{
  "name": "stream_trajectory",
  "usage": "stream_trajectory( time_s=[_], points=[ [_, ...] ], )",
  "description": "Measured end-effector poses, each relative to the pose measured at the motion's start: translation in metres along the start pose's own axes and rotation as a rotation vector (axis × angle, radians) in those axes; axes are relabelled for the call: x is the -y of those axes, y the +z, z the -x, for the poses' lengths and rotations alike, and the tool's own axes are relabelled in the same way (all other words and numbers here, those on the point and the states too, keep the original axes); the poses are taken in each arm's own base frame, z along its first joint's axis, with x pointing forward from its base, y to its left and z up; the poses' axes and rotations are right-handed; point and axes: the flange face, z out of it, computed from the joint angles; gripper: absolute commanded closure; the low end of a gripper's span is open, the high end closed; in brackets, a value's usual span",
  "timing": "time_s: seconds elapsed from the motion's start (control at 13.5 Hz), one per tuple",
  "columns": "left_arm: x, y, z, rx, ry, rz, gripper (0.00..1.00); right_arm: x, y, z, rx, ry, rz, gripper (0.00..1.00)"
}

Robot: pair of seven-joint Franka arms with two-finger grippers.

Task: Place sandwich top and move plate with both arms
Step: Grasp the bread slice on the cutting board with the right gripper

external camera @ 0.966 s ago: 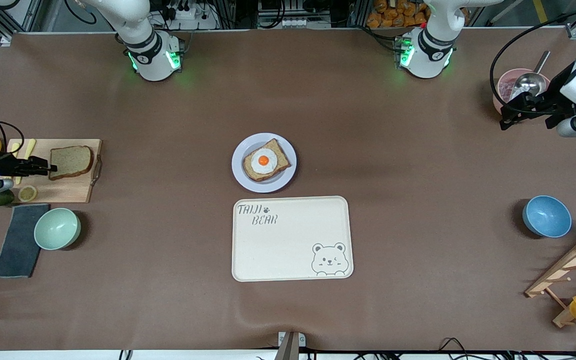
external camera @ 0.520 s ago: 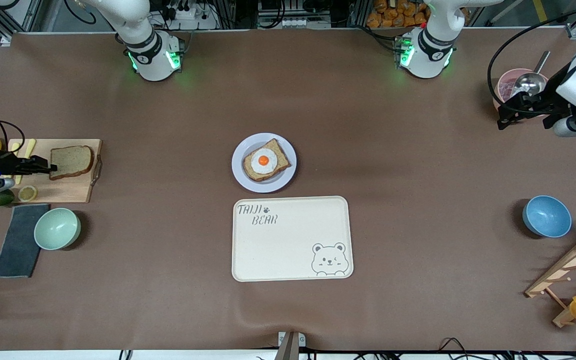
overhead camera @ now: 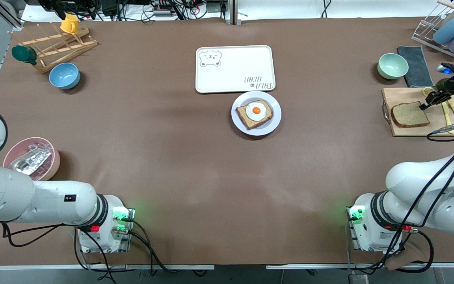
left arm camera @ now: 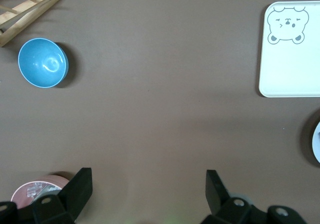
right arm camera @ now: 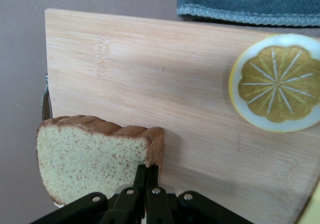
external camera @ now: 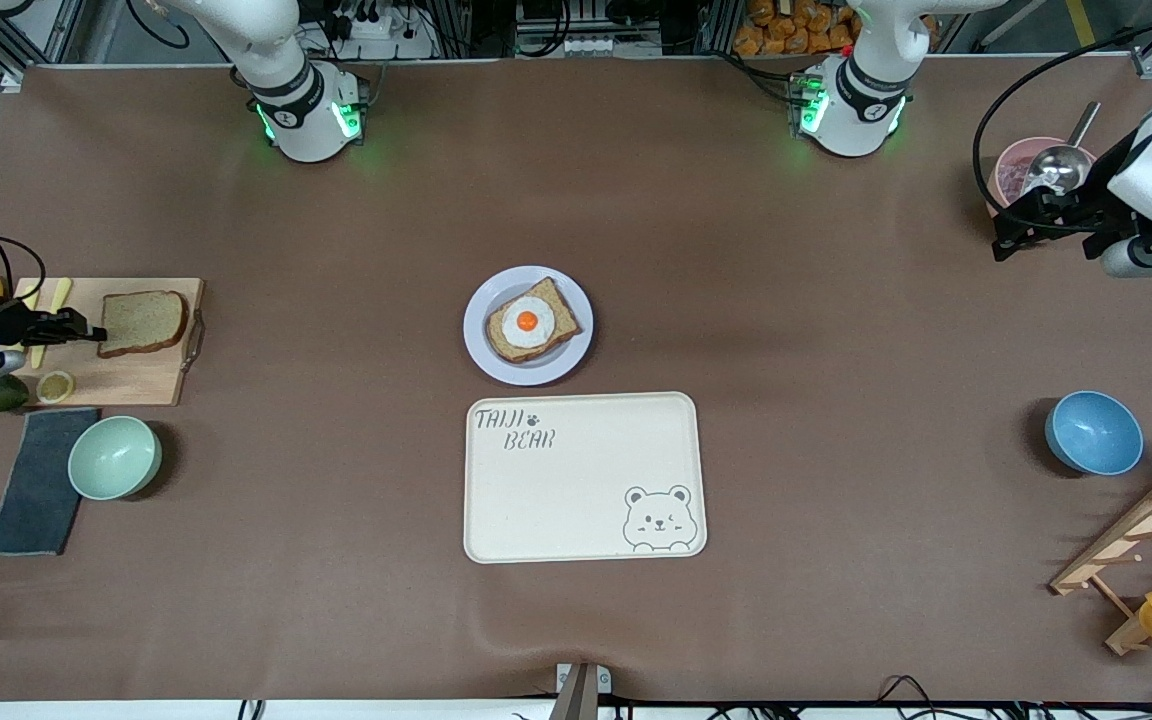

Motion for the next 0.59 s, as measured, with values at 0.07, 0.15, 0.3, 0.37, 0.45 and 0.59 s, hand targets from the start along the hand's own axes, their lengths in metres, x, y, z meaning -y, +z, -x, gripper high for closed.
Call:
stream_trajectory(
  time_s=[0.07,0.15,0.3,0.37,0.45,0.59],
  points=[
    [0.000,0.000,0.000,0.000,-0.001,0.000,0.00,0.000,0.000,0.000,0.000,0.000,0.000,1.00],
    [0.001,0.000,0.000,0.000,-0.001,0.000,0.00,0.001,0.000,0.000,0.001,-0.001,-0.002,1.00],
    [0.002,0.000,0.000,0.000,-0.003,0.000,0.00,0.004,0.000,-0.001,0.001,0.013,-0.030,1.00],
    [0.002,0.000,0.000,0.000,-0.003,0.000,0.00,0.007,-0.001,-0.003,-0.002,0.033,-0.055,1.00],
    [0.002,0.000,0.000,0.000,-0.004,0.000,0.00,0.009,-0.003,-0.005,-0.005,0.054,-0.078,1.00],
    [0.002,0.000,0.000,-0.001,-0.003,0.000,0.00,0.015,-0.010,-0.010,0.002,0.091,-0.108,1.00]
  ],
)
